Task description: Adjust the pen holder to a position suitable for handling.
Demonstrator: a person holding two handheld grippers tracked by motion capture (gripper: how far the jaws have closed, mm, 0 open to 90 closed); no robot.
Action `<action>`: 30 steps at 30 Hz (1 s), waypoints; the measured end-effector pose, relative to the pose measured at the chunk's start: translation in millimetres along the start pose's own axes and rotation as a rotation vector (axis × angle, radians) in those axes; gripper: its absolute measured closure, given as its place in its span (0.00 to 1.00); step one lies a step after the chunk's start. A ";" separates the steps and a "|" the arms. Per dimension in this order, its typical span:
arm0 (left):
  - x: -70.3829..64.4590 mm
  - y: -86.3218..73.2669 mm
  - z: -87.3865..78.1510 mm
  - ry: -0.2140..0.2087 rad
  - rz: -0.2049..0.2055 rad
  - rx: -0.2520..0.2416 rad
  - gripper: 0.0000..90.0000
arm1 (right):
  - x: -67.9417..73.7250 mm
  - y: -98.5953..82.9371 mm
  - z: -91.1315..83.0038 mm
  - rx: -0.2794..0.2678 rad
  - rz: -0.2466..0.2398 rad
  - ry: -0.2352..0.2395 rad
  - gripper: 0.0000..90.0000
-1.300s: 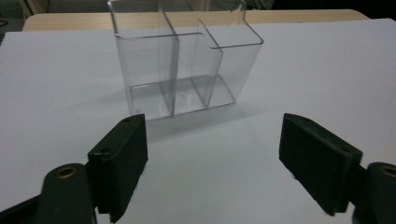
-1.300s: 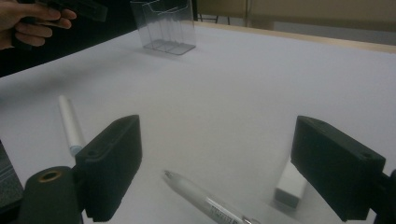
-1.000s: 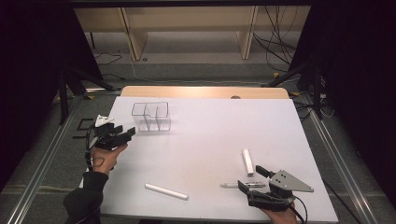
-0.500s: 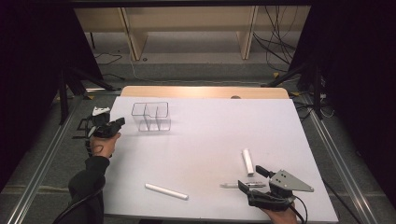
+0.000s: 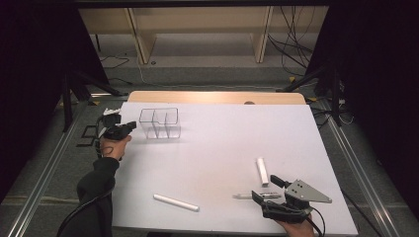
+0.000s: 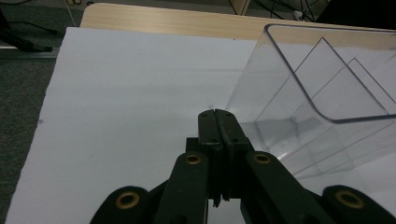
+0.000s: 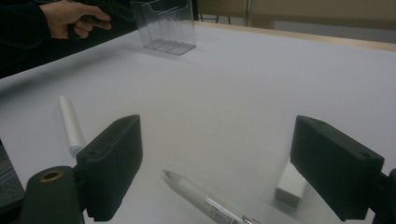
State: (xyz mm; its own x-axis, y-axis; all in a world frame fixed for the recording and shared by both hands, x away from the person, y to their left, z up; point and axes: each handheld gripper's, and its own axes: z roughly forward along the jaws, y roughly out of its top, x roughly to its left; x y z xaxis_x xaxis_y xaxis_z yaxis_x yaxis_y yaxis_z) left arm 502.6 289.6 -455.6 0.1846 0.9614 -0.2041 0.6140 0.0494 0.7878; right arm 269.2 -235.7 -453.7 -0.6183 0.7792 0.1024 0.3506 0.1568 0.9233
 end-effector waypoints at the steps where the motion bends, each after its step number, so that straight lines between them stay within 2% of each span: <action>1: -1.5 0.8 2.1 -0.003 0.002 0.000 0.99 | 0.0 0.0 -0.4 -0.001 -0.002 0.001 0.20; 5: -5.7 1.0 7.0 -0.005 0.022 0.012 0.99 | -0.3 0.0 -0.5 -0.007 -0.003 0.000 0.20; 9: -9.3 1.2 10.8 -0.021 0.028 0.016 0.99 | 0.0 0.0 -0.8 -0.003 -0.003 -0.001 0.20; 12: -9.7 1.5 11.6 -0.017 0.030 0.020 0.99 | 0.6 -0.1 -0.4 0.000 -0.004 0.002 0.20; 14: -8.7 1.9 12.0 -0.027 0.017 0.020 0.99 | 0.8 -0.2 0.0 0.000 -0.006 0.002 0.20; 24: -9.6 2.8 13.2 -0.028 0.008 0.017 0.99 | 1.0 -0.6 1.8 0.004 -0.002 0.005 0.20; 30: -20.0 3.9 18.2 -0.041 0.026 0.023 0.99 | 0.8 -0.6 1.7 0.003 -0.002 0.005 0.20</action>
State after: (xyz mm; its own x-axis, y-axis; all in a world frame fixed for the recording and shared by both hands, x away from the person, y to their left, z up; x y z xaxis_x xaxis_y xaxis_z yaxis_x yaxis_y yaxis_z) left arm 515.3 265.6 -459.0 0.2319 0.9502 -0.2082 0.6261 0.0180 0.7796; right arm 269.7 -234.1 -454.7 -0.6227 0.7758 0.1023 0.3516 0.1606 0.9223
